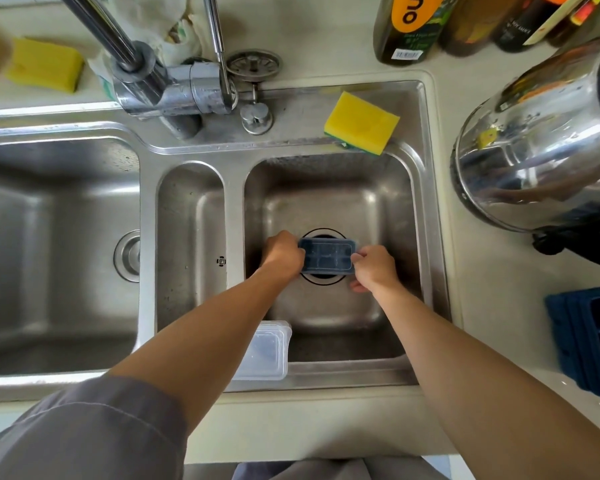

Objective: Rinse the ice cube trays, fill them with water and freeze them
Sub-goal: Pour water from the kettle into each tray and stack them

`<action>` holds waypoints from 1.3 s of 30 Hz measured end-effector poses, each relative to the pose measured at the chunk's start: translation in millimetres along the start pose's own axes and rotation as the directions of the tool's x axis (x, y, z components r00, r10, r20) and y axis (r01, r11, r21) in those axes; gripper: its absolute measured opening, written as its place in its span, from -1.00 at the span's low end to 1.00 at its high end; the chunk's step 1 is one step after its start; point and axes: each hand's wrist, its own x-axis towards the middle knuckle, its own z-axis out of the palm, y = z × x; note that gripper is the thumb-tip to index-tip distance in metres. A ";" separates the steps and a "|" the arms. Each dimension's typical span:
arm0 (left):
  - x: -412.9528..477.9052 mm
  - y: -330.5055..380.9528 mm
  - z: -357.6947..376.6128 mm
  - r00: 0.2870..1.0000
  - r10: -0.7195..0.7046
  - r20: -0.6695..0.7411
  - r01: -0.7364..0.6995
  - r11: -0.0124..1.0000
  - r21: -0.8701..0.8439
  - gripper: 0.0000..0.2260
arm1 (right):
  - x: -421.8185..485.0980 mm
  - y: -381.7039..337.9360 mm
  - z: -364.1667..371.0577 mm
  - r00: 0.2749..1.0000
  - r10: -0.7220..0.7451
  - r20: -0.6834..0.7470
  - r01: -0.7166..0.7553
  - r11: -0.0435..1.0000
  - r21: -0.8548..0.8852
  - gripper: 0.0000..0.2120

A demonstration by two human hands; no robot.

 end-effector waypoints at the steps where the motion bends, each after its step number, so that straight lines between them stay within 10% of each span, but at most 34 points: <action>1: 0.4 0.8 -0.3 1.000 -0.013 0.008 0.013 1.000 -0.017 -0.82 | -0.5 -0.8 -0.8 1.000 0.007 0.014 -0.007 1.000 0.008 -0.78; 13: -17.5 2.0 -6.5 1.000 0.019 0.016 -0.019 0.999 -0.045 -0.78 | -20.8 0.6 -0.6 1.000 -0.029 -0.008 0.029 0.999 0.022 -0.74; 19: -54.5 13.7 -18.7 0.951 0.055 -0.305 -0.144 0.949 -0.280 -0.48 | -71.3 0.3 -23.5 0.963 -0.262 -0.066 0.266 0.961 0.077 -0.78; 29: -158.5 61.4 -28.7 0.916 0.114 -0.385 -0.254 0.907 -0.337 -0.50 | -180.7 -8.7 -112.0 0.932 -0.361 -0.019 0.361 0.929 0.085 -0.70; 39: -228.2 101.9 -60.3 0.843 0.338 -0.419 -0.419 0.901 -0.115 -0.48 | -229.8 -62.1 -158.9 0.788 -0.606 -0.113 0.551 0.774 -0.313 -0.37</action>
